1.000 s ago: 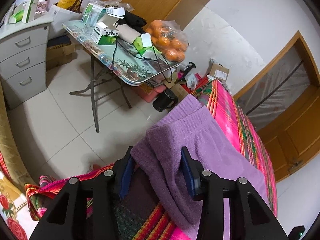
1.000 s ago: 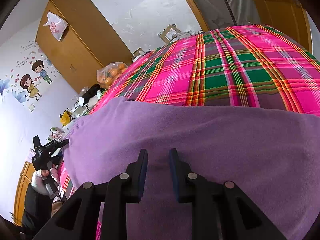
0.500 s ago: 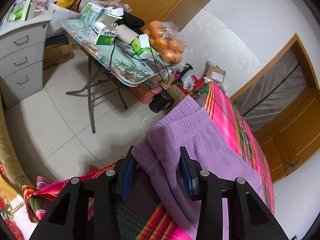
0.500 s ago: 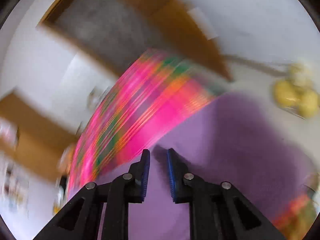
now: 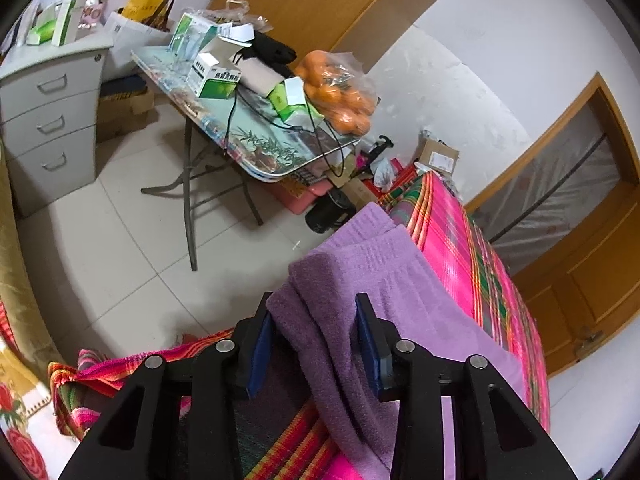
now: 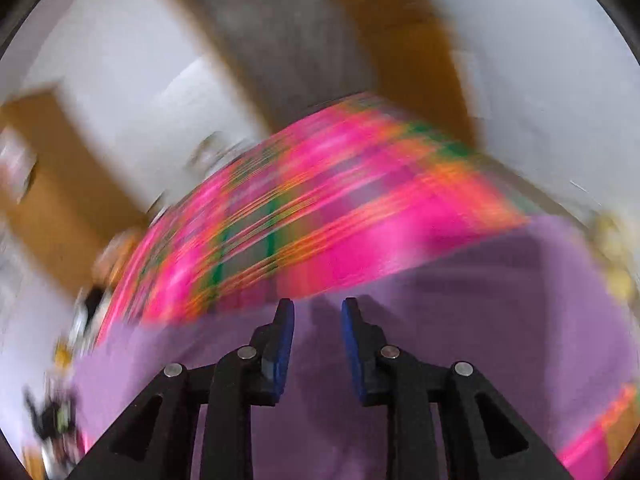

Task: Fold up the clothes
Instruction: 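Pinch the ribbed cuff of the lilac garment with the left gripper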

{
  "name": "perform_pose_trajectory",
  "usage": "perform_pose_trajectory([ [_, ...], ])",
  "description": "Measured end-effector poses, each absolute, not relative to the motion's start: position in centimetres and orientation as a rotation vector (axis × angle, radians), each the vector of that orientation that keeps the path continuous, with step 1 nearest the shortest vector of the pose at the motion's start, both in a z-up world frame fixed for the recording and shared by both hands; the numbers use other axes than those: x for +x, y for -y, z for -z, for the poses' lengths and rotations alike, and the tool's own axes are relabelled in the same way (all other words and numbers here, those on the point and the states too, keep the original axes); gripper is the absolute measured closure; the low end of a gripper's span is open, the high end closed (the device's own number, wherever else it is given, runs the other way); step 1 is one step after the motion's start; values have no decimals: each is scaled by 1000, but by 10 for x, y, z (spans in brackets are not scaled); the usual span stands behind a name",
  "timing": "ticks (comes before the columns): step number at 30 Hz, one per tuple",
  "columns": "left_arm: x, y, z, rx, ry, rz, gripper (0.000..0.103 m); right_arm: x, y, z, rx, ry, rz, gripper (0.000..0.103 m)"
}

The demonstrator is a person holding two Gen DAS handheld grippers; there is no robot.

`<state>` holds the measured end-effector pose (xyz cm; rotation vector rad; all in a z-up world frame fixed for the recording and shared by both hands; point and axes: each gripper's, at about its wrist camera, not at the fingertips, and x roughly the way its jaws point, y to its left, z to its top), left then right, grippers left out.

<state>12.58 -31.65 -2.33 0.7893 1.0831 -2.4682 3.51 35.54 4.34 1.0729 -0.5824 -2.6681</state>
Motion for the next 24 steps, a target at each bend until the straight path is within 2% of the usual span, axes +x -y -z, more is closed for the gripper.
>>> perform_pose_trajectory([
  [5,127,313,14,770,-1043,2507,75,29,-298,-41,1061,470,2495,77],
  [15,127,291,-27,677,-930,2689,80,20,-295,-34,1096,500,2461,77],
  [24,111,233,-78,647,-784,2976,82,26,-294,-36,1079,502,2440,77],
])
